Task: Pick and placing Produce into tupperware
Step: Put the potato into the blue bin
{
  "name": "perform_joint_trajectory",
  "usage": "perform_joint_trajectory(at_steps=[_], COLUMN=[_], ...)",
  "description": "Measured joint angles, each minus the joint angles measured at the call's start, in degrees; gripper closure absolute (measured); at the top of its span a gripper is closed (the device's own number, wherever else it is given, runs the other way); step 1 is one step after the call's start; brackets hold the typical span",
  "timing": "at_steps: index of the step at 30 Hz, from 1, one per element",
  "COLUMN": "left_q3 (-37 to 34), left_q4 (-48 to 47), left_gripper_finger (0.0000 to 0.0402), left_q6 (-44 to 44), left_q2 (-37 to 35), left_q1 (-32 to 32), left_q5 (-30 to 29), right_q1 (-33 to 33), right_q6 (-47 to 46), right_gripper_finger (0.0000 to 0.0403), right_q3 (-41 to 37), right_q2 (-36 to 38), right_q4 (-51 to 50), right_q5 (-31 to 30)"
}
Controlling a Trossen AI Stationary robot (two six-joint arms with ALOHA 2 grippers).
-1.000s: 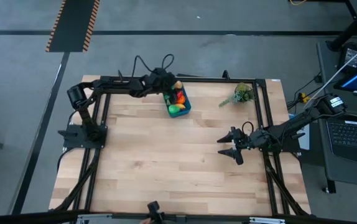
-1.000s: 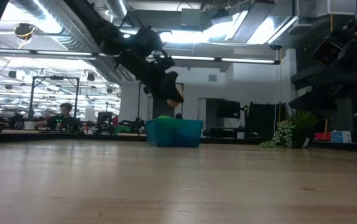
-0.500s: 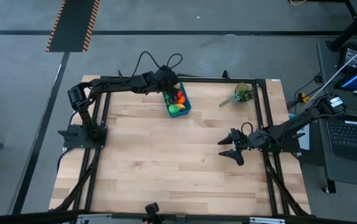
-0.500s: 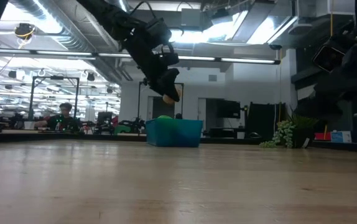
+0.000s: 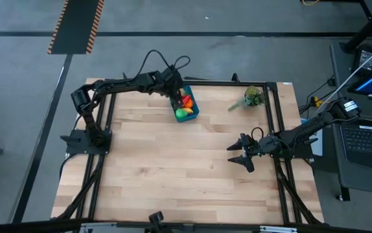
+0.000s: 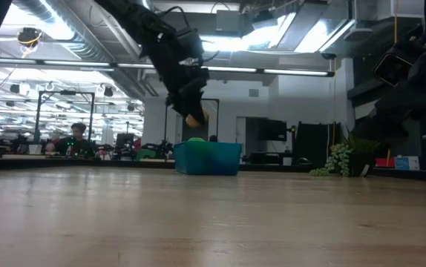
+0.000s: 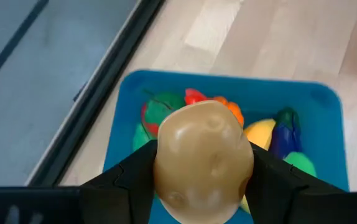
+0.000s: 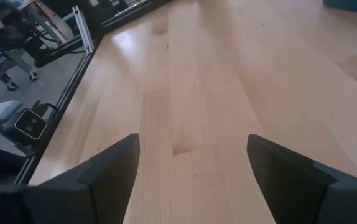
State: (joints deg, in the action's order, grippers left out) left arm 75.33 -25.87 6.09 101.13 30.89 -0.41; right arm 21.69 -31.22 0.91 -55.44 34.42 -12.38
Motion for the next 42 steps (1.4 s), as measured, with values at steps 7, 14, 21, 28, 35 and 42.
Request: perform_joint_trajectory(at_steps=[7, 14, 21, 28, 35, 42], left_q3=[-0.04, -0.04, -0.08, 2.47, 7.82, 12.76], left_q4=[-0.81, -1.84, -2.00, -2.84, -9.04, -11.74], left_gripper_finger=[0.0213, 0.0213, 0.0213, 0.0213, 0.0213, 0.0213], left_q6=[-0.22, -0.96, -1.41, -0.16, 0.89, 2.15], left_q2=[0.17, 0.17, 1.65, 5.57, 9.57, 14.30], left_q1=[0.40, 0.53, 1.42, 1.47, 1.47, 1.47], left_q5=[0.13, 0.16, 1.63, 1.86, 1.86, 1.61], right_q1=[-0.02, -0.02, -0.02, -0.02, -0.02, -0.03], right_q6=[0.15, 0.37, 0.44, 0.50, 1.76, 1.75], right_gripper_finger=[0.0104, 0.0104, 0.0104, 0.0104, 0.0104, 0.0104], right_q3=[0.00, 0.00, 0.00, 0.00, 0.00, 0.00], right_q2=[0.00, 0.00, 0.00, 0.00, 0.00, 0.00], right_q4=[0.10, 0.21, 0.56, 0.55, 0.52, 0.45], right_q5=[0.00, -0.02, -0.02, -0.04, -0.07, -0.06])
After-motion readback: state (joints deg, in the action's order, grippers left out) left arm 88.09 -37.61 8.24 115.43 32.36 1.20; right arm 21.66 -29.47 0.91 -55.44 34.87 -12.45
